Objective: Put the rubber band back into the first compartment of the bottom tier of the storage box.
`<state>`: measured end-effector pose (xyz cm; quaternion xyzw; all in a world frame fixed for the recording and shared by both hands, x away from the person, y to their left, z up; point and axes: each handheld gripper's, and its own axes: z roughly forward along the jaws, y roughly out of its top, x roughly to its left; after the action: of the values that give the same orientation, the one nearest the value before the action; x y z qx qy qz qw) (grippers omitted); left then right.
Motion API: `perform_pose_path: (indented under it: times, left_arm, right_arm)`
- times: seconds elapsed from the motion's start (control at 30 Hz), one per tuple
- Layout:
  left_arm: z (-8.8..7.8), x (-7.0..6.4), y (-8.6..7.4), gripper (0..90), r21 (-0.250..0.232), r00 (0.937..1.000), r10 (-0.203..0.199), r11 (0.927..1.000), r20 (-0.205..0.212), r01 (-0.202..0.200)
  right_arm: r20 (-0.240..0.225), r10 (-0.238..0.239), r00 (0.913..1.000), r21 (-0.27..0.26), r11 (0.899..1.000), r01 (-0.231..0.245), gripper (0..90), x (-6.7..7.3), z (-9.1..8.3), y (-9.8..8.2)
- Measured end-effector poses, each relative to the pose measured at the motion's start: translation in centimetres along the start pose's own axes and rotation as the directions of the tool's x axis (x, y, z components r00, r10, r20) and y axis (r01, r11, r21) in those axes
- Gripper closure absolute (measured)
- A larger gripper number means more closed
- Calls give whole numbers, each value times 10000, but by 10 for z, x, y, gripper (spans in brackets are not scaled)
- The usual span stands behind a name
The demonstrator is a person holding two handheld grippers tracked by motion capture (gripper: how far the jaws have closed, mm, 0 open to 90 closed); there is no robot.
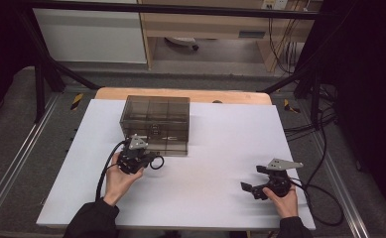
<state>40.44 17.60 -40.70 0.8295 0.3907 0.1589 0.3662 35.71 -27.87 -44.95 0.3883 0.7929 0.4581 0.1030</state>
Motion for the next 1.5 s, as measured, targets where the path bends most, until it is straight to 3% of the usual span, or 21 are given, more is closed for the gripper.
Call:
perform_pose_path:
  times: [0.63, 1.5]
  left_arm:
    - [-12, 21, 3, 880, -197, 9984, -384, 9991, -411, 376]
    - [-17, 46, 6, 881, -292, 9910, -815, 9965, -1065, 788]
  right_arm:
    - [4, -15, 10000, 10, 10000, 15, 8, 0, 0, 0]
    - [-6, 2, 10000, -5, 10000, -2, 8, 0, 0, 0]
